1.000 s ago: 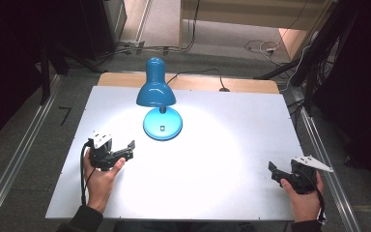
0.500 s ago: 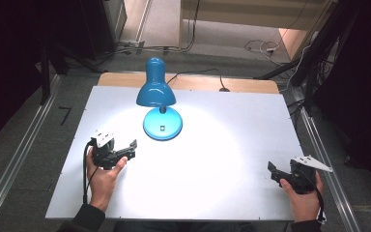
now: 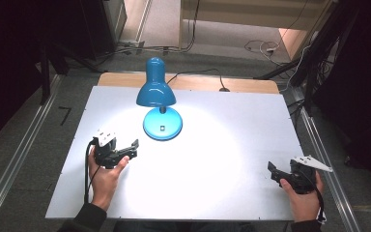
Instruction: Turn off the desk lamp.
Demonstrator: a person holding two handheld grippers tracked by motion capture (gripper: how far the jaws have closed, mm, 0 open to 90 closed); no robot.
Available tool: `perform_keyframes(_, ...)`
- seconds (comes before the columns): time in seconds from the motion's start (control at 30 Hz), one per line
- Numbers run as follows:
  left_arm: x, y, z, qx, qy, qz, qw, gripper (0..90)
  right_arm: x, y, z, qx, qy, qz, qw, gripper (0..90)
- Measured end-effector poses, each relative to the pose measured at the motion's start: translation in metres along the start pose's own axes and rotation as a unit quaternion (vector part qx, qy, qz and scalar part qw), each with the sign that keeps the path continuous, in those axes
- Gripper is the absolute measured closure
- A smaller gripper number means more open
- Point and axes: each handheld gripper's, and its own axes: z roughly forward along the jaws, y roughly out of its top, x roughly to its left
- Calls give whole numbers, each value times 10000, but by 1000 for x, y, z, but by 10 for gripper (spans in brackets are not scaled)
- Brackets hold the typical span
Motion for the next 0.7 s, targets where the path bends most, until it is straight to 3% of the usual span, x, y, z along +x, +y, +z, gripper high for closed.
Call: perform_keyframes(0.7, -14, 5, 9, 35, -114, 86, 9999, 159, -1, 0, 0, -21, -2, -3, 10000, 138)
